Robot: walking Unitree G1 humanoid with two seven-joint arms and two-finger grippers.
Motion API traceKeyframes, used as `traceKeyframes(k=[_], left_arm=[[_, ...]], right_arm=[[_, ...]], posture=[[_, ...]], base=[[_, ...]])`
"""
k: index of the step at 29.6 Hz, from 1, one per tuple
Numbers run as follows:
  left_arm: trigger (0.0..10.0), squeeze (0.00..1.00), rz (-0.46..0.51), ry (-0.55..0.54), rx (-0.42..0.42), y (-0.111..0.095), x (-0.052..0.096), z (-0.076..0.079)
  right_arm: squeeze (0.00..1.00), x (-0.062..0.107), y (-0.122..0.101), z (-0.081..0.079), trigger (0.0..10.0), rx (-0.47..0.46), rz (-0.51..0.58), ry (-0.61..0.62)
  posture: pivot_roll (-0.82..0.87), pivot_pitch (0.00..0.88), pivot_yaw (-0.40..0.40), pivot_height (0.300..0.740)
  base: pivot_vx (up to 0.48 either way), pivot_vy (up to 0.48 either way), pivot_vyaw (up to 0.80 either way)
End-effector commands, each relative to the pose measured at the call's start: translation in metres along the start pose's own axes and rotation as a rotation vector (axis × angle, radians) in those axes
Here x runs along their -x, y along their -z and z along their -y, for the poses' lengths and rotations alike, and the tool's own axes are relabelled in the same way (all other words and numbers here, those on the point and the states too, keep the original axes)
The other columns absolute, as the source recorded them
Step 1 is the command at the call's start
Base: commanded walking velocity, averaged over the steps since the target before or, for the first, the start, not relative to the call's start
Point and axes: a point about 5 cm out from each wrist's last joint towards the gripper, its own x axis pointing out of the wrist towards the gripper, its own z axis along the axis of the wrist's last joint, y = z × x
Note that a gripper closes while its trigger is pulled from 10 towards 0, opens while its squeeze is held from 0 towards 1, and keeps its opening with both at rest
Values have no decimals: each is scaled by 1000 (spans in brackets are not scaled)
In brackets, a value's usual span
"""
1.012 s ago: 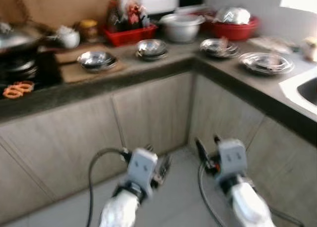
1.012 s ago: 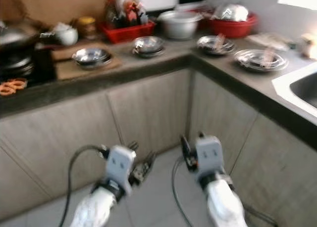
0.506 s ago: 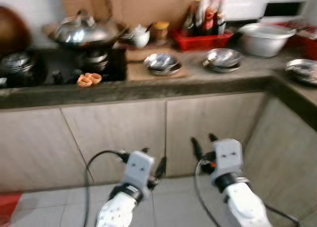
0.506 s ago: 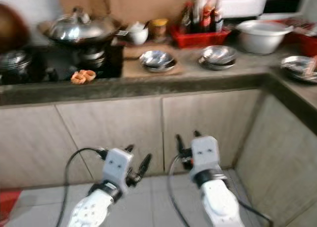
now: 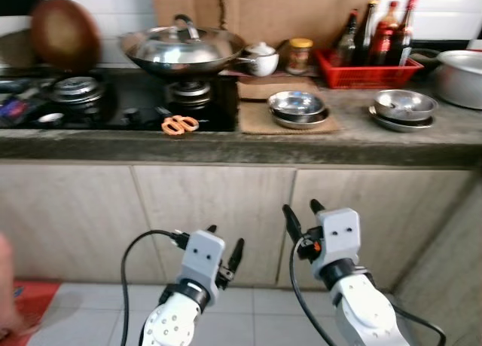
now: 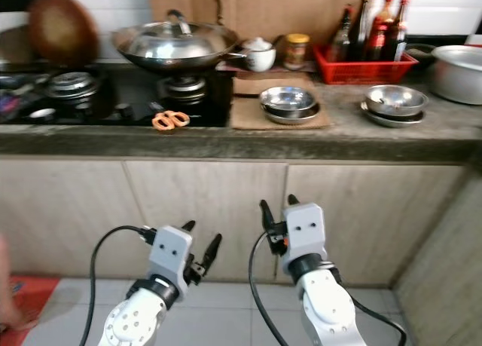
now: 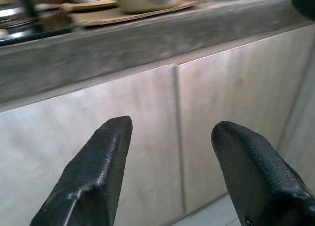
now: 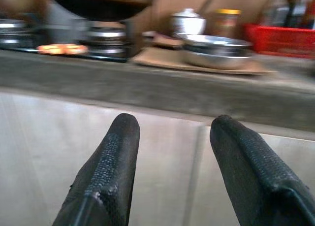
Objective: Kitchen organization
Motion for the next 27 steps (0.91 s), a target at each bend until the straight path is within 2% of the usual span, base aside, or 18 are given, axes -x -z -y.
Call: traceKeyframes(k=[1,4,10,21,27], left_arm=[[10000,0,6,13,6,-2,-1,4],[10000,0,6,14,8,-2,-2,4],[10000,0,7,17,9,-2,-2,5],[10000,0,6,28,13,-2,-2,8],[10000,0,3,32,13,0,-2,8]], right_arm=[[0,0,0,7,10000,-4,-8,31],[0,-3,-2,13,10000,-1,2,53],[0,-6,-5,15,10000,16,16,45],[0,-22,-18,30,10000,25,65,72],[0,-26,-22,28,10000,49,86,48]], posture=[[54,8,-29,740],[56,7,-34,740],[56,2,-36,740],[53,0,-40,740],[53,0,-39,740]], base=[[255,0,0],[255,0,0],[254,0,0],[255,0,0],[256,0,0]])
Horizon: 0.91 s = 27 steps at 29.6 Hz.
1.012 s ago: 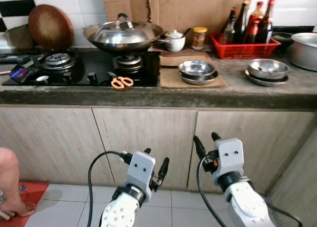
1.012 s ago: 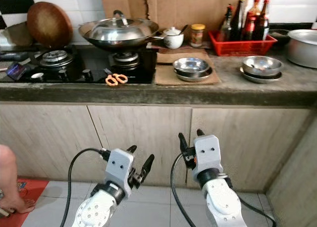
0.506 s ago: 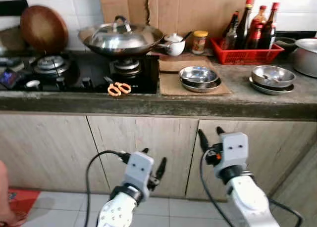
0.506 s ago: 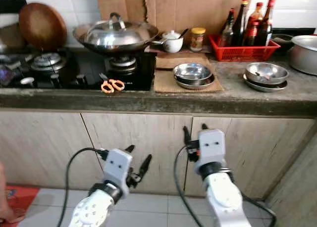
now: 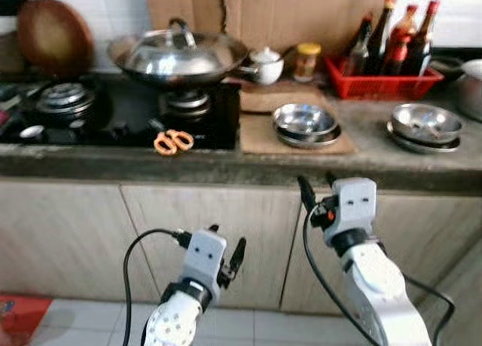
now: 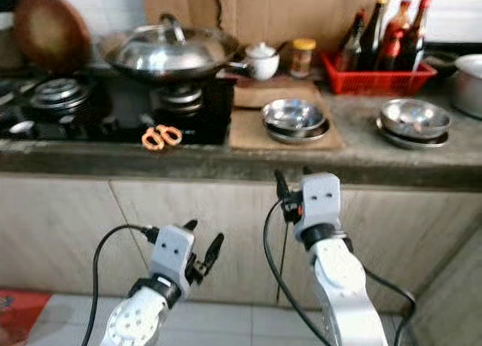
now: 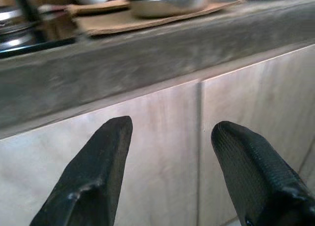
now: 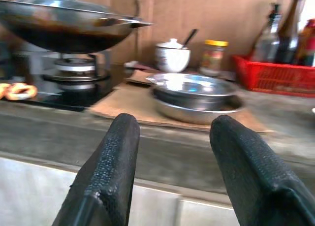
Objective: Kitchen organization
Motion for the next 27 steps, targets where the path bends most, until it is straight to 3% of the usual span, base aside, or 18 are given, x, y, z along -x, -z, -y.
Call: traceKeyframes(k=[1,9,27], left_arm=[[10000,0,5,19,5,-1,0,4],[10000,0,5,21,5,0,0,4],[10000,0,13,9,4,-3,-1,4]], right_arm=[[0,-1,2,2,10000,16,-8,-4],[0,-4,4,-6,10000,29,-17,-46],[0,-14,-3,-9,10000,26,16,-61]], posture=[[52,0,-37,740],[52,0,-37,740],[53,0,-45,740]], base=[[255,0,0],[248,0,0],[252,0,0]])
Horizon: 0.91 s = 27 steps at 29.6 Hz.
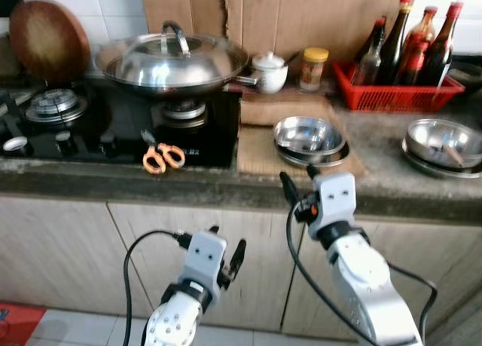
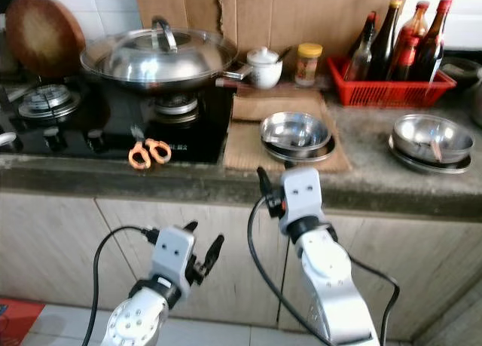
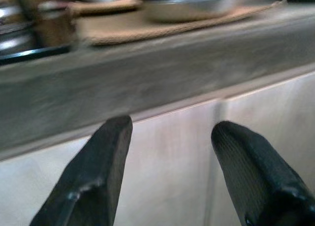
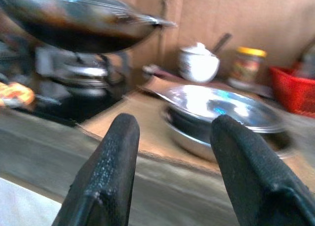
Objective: Kitchen organization
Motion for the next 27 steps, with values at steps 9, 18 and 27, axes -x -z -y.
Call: traceKeyframes(k=[9,18,27], left_arm=[[10000,0,5,-14,-6,-2,1,-2],[10000,0,8,-26,12,-2,0,-4],[10000,0,1,-19,11,-2,0,-4]], right_arm=[[0,-7,-8,1,10000,-2,34,6],[0,-16,-15,2,10000,14,68,-4],[0,-26,-25,2,10000,42,109,-33]], posture=[[52,0,-44,740],[54,1,-47,740],[52,5,-48,740]], base=[[244,0,0],[0,0,0],[0,0,0]])
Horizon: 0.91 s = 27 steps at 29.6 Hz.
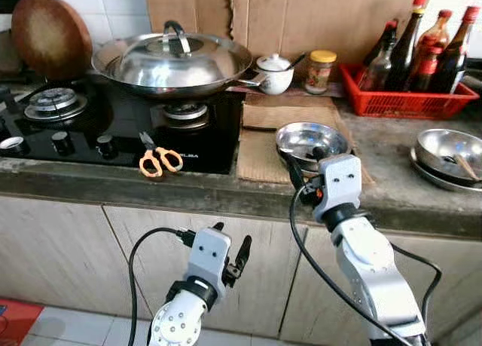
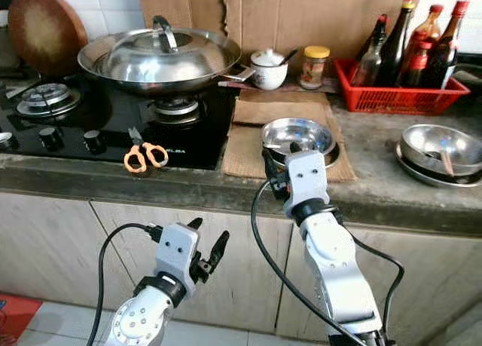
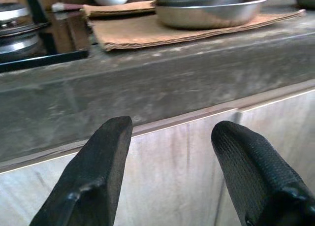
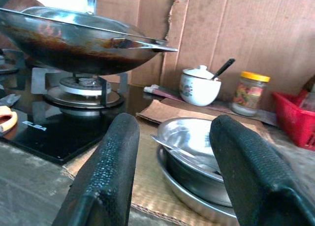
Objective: Kitchen organization
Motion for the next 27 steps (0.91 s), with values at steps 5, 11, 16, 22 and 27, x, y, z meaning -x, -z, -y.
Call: traceKeyframes(k=[5,11,16,22,27], left_arm=[[10000,0,-5,-1,15,0,0,1],[10000,0,9,-17,24,-3,2,0],[10000,0,35,-22,9,-8,2,1],[10000,0,67,-16,-12,-15,4,4],[10000,0,104,15,13,-19,6,9]], right_arm=[[0,-18,-9,-6,10000,65,42,-60],[1000,-30,-8,-15,10000,140,26,-131],[0,-45,-3,-24,10000,247,-10,-178],[0,-66,-3,-22,10000,404,-39,-146],[0,-78,-5,-19,10000,447,-49,-113]], posture=[[51,11,-47,740],[60,21,-56,740],[65,37,-69,740],[68,49,-81,740],[74,56,-93,740]], base=[[0,0,0],[0,0,0],[0,0,0],[0,0,0],[0,0,0]])
